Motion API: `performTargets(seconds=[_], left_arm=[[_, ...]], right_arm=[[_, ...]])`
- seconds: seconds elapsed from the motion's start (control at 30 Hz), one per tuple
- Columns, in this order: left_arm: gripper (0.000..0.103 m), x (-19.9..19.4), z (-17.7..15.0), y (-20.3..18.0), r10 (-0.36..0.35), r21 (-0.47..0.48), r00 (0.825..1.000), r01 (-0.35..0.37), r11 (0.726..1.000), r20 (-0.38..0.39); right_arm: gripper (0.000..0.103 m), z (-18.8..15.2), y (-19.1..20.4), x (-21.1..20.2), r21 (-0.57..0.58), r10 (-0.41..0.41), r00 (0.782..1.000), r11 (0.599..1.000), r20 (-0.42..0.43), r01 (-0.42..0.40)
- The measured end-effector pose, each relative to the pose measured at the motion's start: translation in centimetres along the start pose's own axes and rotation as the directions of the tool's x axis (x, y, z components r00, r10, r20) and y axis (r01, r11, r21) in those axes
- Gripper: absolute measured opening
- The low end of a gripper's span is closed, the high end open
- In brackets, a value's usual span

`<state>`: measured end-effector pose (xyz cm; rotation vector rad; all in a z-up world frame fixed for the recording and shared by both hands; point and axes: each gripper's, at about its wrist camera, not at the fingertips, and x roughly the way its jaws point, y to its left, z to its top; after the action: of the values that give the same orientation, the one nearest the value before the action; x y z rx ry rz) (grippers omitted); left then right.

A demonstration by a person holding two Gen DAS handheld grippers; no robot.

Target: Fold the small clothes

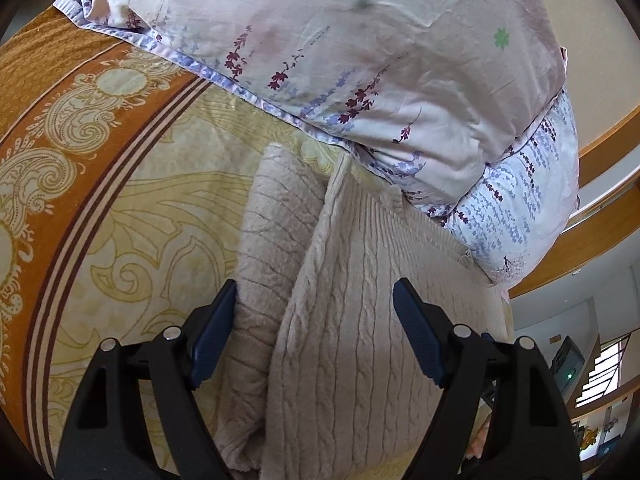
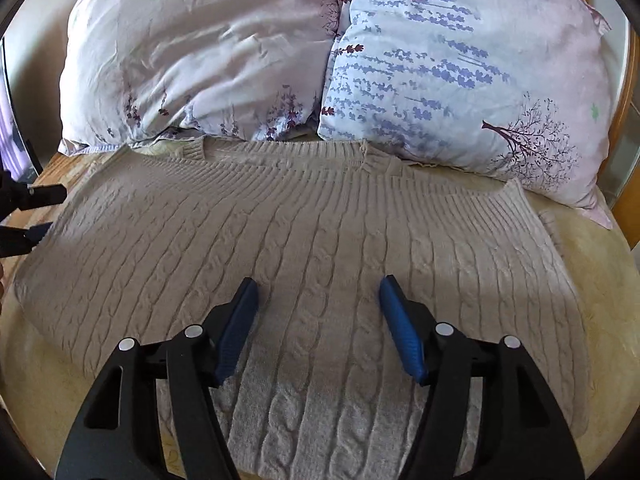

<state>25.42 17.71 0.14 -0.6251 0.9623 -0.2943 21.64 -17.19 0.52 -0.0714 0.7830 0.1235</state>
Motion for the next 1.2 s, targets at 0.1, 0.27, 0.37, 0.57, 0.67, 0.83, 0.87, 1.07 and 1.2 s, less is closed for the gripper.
performTargets(seconds=[0.1, 0.27, 0.37, 0.57, 0.67, 0.83, 0.87, 1.07, 1.2], left_arm=[[0.072, 0.3, 0.2, -0.1, 0.011, -0.008, 1.000, -0.011, 1.000, 0.004], [0.052, 0.6, 0.2, 0.2, -0.003, -0.050, 1.000, 0.003, 0.999, 0.003], [0.041, 0.8, 0.0, 0.1, -0.007, -0.057, 1.000, 0.007, 0.998, 0.002], [0.022, 1.1, -0.2, -0.2, -0.032, -0.073, 0.999, 0.031, 0.997, -0.014], [0.019, 0.6, 0.0, -0.7, -0.076, -0.089, 0.997, 0.076, 0.993, 0.005], [0.017, -0.5, 0.5, -3.7, -0.153, -0.079, 0.987, 0.157, 0.984, 0.054], [0.017, -0.7, 0.6, -4.6, -0.170, -0.071, 0.983, 0.175, 0.982, 0.064], [0.016, -0.7, 0.6, -9.4, -0.247, -0.021, 0.966, 0.249, 0.968, 0.077], [0.016, 0.4, -0.2, -13.4, -0.298, 0.034, 0.953, 0.296, 0.954, 0.049]], right_arm=[[0.066, -0.1, -0.2, 0.1, 0.003, 0.006, 1.000, 1.000, 0.000, -0.006], [0.066, -0.2, -0.1, 0.1, 0.007, 0.008, 1.000, 1.000, 0.001, -0.008], [0.067, -0.2, -0.2, 0.1, 0.013, 0.015, 1.000, 1.000, 0.000, -0.015], [0.067, -0.2, -0.3, 0.1, 0.015, 0.015, 1.000, 1.000, 0.000, -0.015], [0.067, -0.1, -0.3, 0.1, 0.016, 0.018, 1.000, 1.000, 0.000, -0.018], [0.067, -0.2, -0.5, -0.1, 0.025, 0.036, 0.999, 0.999, 0.002, -0.036], [0.067, -0.1, -0.6, -0.3, 0.025, 0.047, 0.999, 0.999, 0.001, -0.047], [0.068, -0.7, -2.0, -1.7, 0.051, 0.075, 0.997, 0.996, 0.020, -0.076], [0.073, -1.5, -4.6, -3.2, 0.115, 0.085, 0.995, 0.989, 0.058, -0.091]])
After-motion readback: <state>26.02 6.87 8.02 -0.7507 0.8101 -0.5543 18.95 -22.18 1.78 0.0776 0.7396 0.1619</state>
